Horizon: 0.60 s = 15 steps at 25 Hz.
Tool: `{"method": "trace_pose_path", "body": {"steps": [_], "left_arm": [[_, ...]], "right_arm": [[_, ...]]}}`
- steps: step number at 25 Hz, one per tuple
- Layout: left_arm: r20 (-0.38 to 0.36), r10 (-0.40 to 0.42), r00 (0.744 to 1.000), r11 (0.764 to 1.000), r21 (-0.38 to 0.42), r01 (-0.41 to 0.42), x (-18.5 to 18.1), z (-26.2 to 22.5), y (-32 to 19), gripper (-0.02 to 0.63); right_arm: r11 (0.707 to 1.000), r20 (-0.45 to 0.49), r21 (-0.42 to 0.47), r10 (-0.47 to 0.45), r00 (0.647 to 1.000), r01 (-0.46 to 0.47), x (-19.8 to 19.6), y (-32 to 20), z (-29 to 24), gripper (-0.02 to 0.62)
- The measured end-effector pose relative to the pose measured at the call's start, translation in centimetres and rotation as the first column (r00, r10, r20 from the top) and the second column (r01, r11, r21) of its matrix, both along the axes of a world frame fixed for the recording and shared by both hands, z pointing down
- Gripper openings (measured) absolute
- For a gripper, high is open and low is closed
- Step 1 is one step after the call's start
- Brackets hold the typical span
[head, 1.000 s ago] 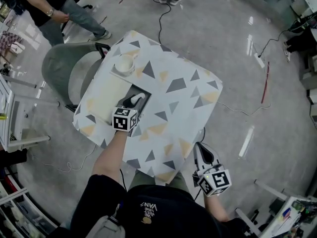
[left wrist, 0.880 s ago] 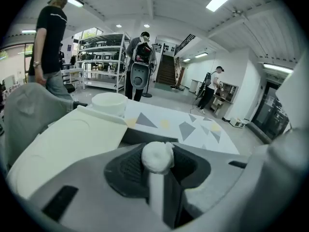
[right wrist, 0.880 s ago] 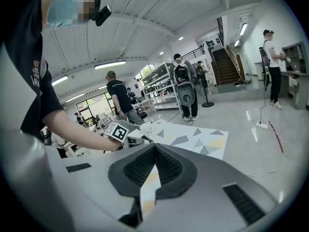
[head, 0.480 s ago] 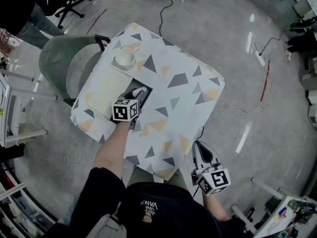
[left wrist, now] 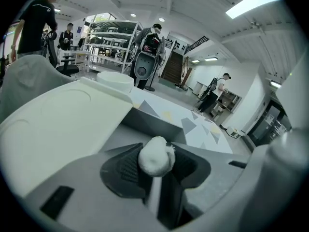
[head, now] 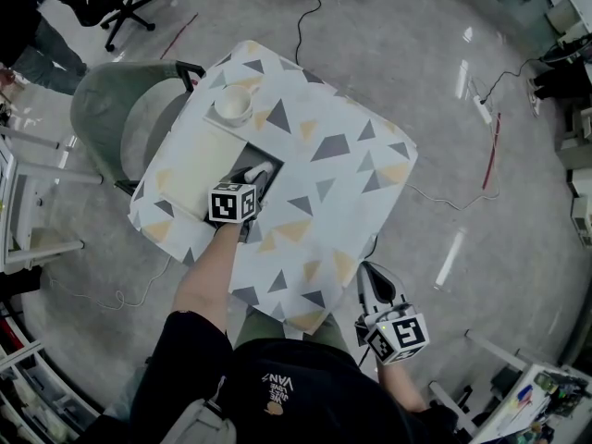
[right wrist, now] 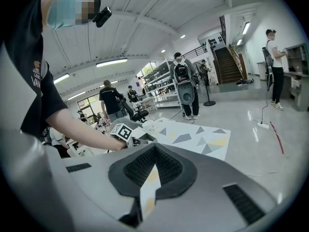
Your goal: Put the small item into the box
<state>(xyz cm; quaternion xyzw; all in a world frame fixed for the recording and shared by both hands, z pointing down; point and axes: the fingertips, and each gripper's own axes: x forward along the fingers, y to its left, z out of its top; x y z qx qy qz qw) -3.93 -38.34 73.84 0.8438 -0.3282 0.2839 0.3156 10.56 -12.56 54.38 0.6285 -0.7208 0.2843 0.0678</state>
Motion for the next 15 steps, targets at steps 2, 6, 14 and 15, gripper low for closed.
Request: {"method": "trace_pose_path", "body": {"steps": [2, 6, 14, 15], "left_arm": [[0.014, 0.003, 1.0, 1.0, -0.007, -0.003, -0.3, 0.2, 0.3, 0.141], [0.037, 0.001, 0.999, 1.0, -0.017, -0.001, -0.7, 0.5, 0.8, 0.155], [0.038, -0.019, 0.999, 0.999, -0.03, 0.021, -1.4, 0.7, 1.2, 0.196], [0.036, -0.022, 0.999, 0.999, -0.031, 0.023, -1.4, 0.7, 1.2, 0.201]], "right_arm": [[1.0, 0.0, 0.001, -0.001, 1.0, 0.001, -0.1, 0.1, 0.0, -0.002], [1.0, 0.002, 0.001, -0.006, 1.0, 0.006, -0.2, 0.4, 0.0, -0.002], [1.0, 0.0, 0.002, -0.016, 1.0, 0.016, -0.2, 0.5, -0.1, -0.002], [1.0, -0.001, 0.002, -0.017, 1.0, 0.017, -0.2, 0.5, -0.2, -0.002]]}}
